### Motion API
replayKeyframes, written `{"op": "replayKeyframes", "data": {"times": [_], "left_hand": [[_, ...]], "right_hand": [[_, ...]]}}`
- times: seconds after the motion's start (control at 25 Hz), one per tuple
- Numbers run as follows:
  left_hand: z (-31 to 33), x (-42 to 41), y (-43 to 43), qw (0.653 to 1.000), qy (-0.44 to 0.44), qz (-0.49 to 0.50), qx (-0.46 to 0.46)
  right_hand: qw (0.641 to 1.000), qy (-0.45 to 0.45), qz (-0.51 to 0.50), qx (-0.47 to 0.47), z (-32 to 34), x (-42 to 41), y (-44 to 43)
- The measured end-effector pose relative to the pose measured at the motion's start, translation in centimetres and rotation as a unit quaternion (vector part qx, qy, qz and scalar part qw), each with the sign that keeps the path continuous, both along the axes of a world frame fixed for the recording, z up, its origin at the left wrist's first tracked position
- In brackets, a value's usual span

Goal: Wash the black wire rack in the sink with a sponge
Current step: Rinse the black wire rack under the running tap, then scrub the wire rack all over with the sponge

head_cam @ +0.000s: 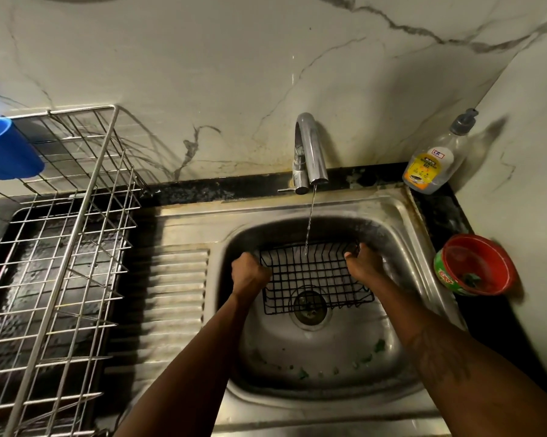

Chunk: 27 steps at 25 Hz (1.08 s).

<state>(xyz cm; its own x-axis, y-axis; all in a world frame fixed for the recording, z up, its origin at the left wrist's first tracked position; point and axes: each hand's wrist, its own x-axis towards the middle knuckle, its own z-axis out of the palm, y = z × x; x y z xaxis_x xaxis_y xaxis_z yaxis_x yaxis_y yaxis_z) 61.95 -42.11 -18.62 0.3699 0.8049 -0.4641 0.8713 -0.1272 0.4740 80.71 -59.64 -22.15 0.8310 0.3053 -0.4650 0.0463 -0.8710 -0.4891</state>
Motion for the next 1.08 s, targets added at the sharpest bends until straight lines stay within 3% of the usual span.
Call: {"op": "replayKeyframes", "data": {"times": [0.12, 0.2, 0.32, 0.48, 0.68, 0.92, 0.96, 1.08], "left_hand": [[3.7, 1.8, -0.6, 0.990, -0.124, 0.028, 0.066], [6.1, 3.8, -0.3, 0.977, -0.196, 0.051, 0.062], [8.7, 7.5, 0.9, 0.957, -0.275, 0.091, -0.020], [10.3, 10.5, 1.8, 0.937, -0.305, 0.084, -0.148], [12.6, 11.9, 0.1, 0.892, -0.413, 0.066, -0.174], [14.4, 13.4, -3.4, 0.877, -0.409, 0.021, -0.253], [13.9, 13.3, -3.4, 0.888, -0.389, 0.017, -0.245], [12.9, 12.5, -3.6, 0.949, -0.294, -0.030, -0.107]], "right_hand": [[0.997, -0.048, 0.055, -0.006, 1.5, -1.3, 0.3], [0.995, -0.063, 0.076, 0.013, 2.5, -1.8, 0.7], [0.993, -0.048, 0.103, 0.046, 3.5, -2.3, 1.1], [0.992, -0.020, 0.119, 0.047, 4.4, -2.9, 0.5], [0.992, -0.021, 0.107, 0.064, 5.0, -3.4, 0.0], [0.992, 0.007, 0.091, 0.086, 6.8, -3.8, 0.7], [0.992, 0.002, 0.095, 0.083, 7.1, -3.8, 0.7], [0.990, -0.021, 0.103, 0.093, 8.4, -3.8, 0.2]]}}
